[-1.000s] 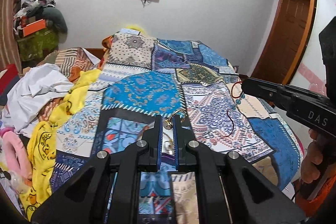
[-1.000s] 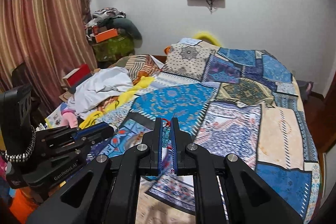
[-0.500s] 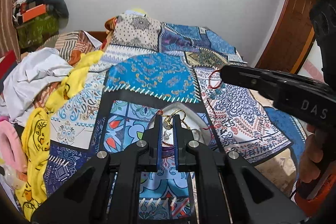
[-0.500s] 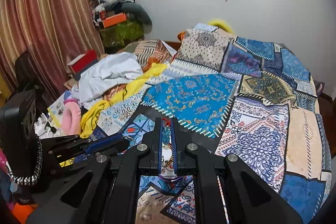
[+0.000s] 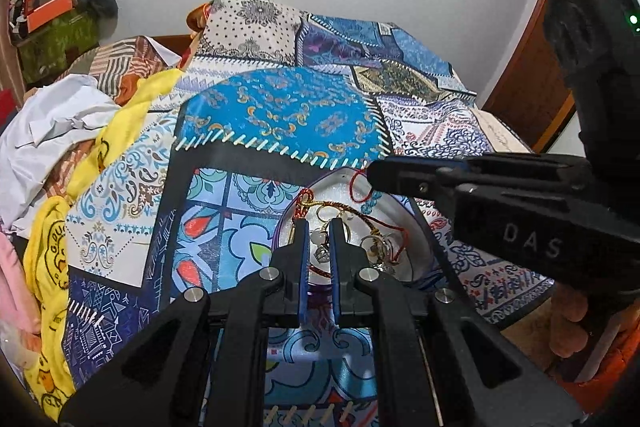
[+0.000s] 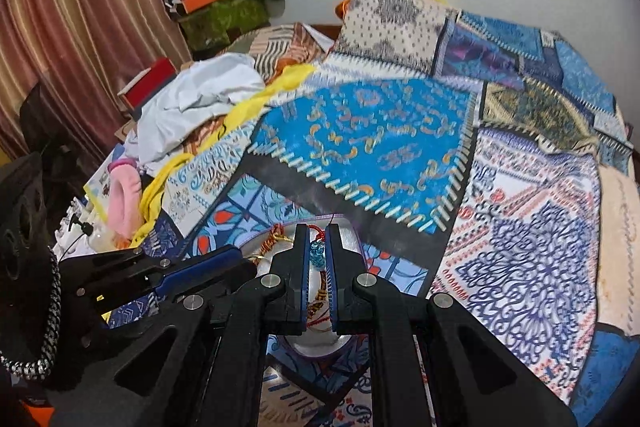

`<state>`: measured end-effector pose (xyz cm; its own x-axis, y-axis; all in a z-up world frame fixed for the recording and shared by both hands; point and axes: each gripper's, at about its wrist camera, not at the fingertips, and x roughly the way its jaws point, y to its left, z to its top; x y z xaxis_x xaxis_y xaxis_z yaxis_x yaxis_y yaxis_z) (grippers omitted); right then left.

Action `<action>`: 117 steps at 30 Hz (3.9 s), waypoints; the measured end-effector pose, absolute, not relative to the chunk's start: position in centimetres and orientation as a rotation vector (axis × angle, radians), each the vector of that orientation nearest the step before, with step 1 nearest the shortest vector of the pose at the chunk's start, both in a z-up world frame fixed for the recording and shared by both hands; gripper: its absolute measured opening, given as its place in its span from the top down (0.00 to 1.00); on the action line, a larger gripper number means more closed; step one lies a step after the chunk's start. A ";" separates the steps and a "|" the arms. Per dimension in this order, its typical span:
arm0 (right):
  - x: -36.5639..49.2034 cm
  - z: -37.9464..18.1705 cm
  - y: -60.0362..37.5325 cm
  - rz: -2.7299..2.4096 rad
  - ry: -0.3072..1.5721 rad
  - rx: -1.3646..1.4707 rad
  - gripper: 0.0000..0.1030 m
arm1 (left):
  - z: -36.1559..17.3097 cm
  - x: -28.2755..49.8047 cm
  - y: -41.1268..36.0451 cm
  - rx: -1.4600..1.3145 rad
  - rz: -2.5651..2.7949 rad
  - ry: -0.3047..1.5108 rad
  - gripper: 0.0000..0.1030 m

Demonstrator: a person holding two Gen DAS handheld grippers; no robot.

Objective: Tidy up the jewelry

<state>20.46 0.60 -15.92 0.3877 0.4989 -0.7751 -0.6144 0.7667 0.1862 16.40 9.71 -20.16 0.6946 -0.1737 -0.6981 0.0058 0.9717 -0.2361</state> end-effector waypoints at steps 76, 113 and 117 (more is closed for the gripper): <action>-0.4 3.0 -11.3 0.418 0.165 -0.025 0.01 | 1.7 -4.8 2.8 -0.037 0.153 0.119 0.01; -0.3 2.5 -11.3 0.426 0.206 -0.039 0.01 | 0.1 -3.1 3.6 -0.063 0.142 0.168 0.01; -0.3 2.5 -11.3 0.426 0.206 -0.040 0.01 | 0.2 -3.1 3.7 -0.063 0.139 0.169 0.01</action>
